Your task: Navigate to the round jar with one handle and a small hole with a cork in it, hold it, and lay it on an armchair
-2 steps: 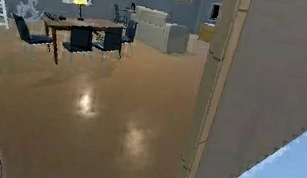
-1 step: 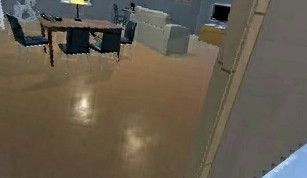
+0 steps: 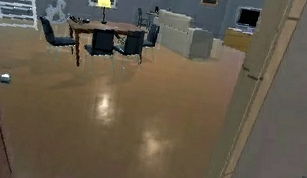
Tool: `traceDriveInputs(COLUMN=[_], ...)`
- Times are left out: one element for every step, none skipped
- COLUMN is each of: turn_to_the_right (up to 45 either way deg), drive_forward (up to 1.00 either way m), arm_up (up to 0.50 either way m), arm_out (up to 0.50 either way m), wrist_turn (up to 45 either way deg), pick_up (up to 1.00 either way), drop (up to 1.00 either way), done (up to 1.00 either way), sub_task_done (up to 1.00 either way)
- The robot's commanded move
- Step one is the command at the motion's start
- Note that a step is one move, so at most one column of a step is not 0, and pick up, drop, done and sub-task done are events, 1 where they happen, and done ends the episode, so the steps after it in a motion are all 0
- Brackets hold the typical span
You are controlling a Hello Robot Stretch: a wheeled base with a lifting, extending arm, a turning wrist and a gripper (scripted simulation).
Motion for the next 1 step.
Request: traceDriveInputs(turn_to_the_right=[0.0], drive_forward=[0.25], arm_up=[0.0], arm_out=[0.0], wrist_turn=[0.0], pick_up=[0.0], drop=[0.0], done=[0.0], sub_task_done=[0.0])
